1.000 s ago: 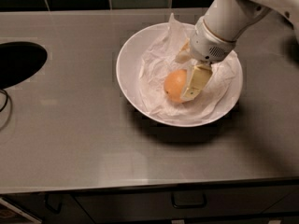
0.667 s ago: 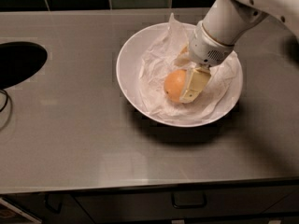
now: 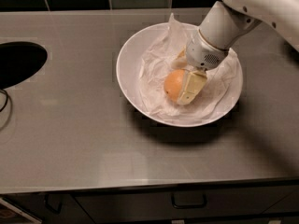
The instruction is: Pick orange from white bowl
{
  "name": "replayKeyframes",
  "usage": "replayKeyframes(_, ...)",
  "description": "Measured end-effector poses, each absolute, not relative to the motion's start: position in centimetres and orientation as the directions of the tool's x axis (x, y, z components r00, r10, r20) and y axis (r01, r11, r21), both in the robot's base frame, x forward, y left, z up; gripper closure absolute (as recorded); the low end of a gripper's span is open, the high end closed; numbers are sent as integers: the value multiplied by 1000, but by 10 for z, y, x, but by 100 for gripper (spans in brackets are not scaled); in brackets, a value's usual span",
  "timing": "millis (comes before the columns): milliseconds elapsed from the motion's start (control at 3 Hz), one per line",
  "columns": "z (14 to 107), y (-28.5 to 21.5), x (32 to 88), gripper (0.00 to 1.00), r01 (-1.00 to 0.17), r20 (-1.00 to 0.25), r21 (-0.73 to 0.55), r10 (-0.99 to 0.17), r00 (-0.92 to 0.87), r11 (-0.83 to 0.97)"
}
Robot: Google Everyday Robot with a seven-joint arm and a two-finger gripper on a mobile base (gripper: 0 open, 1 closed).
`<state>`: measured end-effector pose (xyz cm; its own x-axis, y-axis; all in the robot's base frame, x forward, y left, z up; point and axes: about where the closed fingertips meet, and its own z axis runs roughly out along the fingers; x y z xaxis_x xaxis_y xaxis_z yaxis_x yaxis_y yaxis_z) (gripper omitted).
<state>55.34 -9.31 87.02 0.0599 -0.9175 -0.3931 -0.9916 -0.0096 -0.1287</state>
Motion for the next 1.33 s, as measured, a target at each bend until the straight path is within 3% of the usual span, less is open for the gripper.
replayKeyframes(333, 865, -92, 555, 27, -993, -397, -118, -916, 60, -14)
replayKeyframes(1333, 855, -88, 555, 93, -995, -402, -96, -914, 63, -27)
